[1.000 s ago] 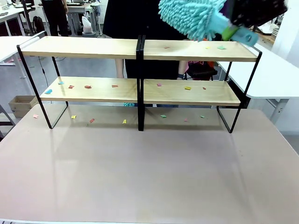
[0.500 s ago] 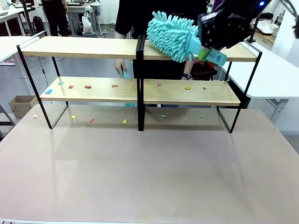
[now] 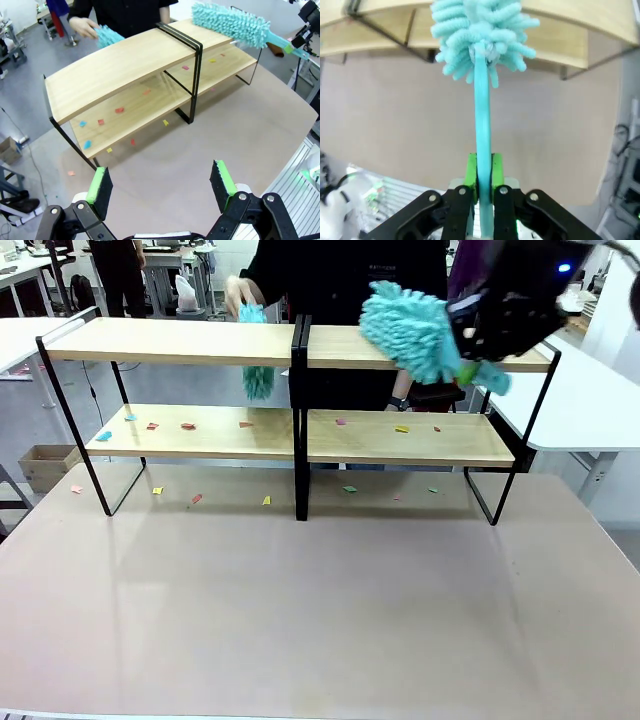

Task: Clean the shelves.
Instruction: Clean a randomly selected level of the Shelf with the Duster.

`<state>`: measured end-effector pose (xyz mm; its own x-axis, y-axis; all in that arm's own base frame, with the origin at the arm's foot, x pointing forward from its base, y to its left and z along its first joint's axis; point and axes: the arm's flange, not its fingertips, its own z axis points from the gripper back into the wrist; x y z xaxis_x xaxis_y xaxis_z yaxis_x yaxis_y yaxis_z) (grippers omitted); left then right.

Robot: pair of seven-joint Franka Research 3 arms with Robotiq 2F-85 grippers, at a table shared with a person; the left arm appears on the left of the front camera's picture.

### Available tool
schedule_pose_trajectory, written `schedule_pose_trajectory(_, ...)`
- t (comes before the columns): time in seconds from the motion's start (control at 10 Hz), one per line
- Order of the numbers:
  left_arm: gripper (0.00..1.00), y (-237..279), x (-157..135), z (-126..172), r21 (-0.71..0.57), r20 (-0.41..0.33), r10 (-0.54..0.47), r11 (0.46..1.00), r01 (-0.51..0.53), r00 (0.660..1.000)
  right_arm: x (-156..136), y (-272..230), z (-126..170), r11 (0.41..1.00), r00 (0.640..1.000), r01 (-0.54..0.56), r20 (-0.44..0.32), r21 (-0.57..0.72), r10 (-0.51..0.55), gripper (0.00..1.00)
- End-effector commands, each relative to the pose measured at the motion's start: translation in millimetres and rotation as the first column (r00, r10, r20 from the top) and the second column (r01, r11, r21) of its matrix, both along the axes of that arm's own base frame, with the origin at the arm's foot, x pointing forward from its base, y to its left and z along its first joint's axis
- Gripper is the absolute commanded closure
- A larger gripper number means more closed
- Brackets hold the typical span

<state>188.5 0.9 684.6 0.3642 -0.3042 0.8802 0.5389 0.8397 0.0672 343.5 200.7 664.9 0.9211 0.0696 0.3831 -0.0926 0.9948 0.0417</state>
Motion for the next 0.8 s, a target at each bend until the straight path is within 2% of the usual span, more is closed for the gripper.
schedule_pose_trajectory(0.0, 0.00, 0, 0, 0, 0.002, 0.002, 0.001, 1.000, -0.001, 1.000, -5, -39, 16, 0.986, 0.986, 0.153, -0.061, -0.060, -0.157, 0.87)
schedule_pose_trajectory(0.2, 0.00, 0, 0, 0, 0.002, 0.002, 0.001, 1.000, -0.001, 1.000, 4, -82, 13, 0.944, 0.939, 0.291, -0.143, -0.153, -0.313, 0.87)
schedule_pose_trajectory(0.3, 0.00, 0, 0, 0, 0.002, 0.002, 0.001, 1.000, -0.001, 1.000, 2, -104, 19, 0.922, 0.920, 0.348, -0.127, -0.170, -0.371, 0.87)
schedule_pose_trajectory(0.4, 0.00, 0, 0, 0, 0.002, 0.002, 0.001, 1.000, -0.001, 1.000, -7, -118, 35, 0.934, 0.936, 0.347, -0.024, -0.086, -0.351, 0.87)
schedule_pose_trajectory(0.5, 0.00, 0, 0, 0, 0.002, 0.002, 0.001, 1.000, -0.001, 1.000, -19, -124, 53, 0.983, 0.987, 0.122, 0.091, 0.139, -0.136, 0.87)
schedule_pose_trajectory(0.6, 0.00, 0, 0, 0, 0.002, 0.002, 0.001, 1.000, -0.001, 1.000, -29, -134, 63, 0.956, 0.992, -0.027, 0.124, 0.291, -0.009, 0.87)
schedule_pose_trajectory(0.7, 0.00, 0, 0, 0, 0.002, 0.002, 0.001, 1.000, -0.001, 1.000, -36, -144, 67, 0.902, 0.989, -0.137, 0.112, 0.409, 0.099, 0.87)
